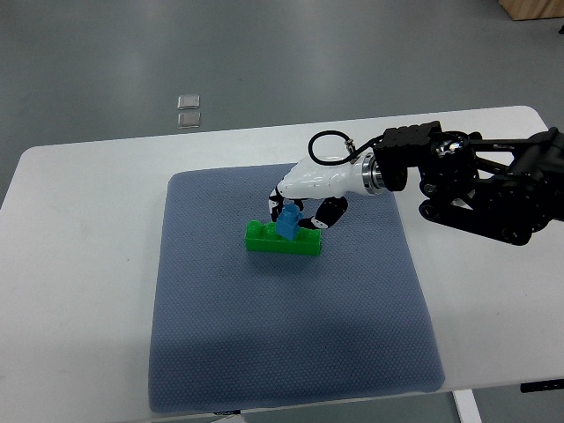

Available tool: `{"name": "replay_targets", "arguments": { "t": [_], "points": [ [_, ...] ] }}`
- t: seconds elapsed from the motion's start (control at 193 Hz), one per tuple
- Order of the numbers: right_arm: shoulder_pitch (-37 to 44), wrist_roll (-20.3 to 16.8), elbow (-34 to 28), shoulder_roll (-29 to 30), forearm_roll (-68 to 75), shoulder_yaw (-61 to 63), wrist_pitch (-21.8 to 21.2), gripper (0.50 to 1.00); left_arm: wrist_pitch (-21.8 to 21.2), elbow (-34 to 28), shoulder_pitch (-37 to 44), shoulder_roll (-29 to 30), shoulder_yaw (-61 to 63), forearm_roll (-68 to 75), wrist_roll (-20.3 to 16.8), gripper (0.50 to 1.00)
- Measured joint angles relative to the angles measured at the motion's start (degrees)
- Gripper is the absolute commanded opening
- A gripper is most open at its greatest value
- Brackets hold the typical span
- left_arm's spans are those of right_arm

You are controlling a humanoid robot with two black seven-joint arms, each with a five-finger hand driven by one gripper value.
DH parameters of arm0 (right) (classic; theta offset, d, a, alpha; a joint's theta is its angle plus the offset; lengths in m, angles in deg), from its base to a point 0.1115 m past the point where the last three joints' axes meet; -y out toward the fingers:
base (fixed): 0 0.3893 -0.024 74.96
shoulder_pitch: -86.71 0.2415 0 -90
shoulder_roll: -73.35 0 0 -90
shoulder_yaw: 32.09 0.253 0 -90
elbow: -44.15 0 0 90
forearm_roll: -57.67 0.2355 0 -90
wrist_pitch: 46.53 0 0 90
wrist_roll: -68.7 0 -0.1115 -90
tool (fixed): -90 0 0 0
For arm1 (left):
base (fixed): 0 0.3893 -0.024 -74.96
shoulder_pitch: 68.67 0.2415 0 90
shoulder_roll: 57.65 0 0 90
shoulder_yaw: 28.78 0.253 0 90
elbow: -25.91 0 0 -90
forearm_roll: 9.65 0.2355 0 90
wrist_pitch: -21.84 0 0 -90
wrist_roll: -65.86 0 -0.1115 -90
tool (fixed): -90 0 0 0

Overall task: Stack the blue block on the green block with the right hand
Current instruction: 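Press the blue block down onto the green block's studs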

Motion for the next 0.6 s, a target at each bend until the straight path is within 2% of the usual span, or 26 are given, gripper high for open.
{"name": "replay_targets", "arguments": {
  "t": [0.602],
  "points": [
    [-0.02,0.51,0.88,0.02,-1.04,-1.16,0.75,0.513,0.00,-0.01,0.00,0.00,0.00,0.00,0.00,1.000]
  ]
}}
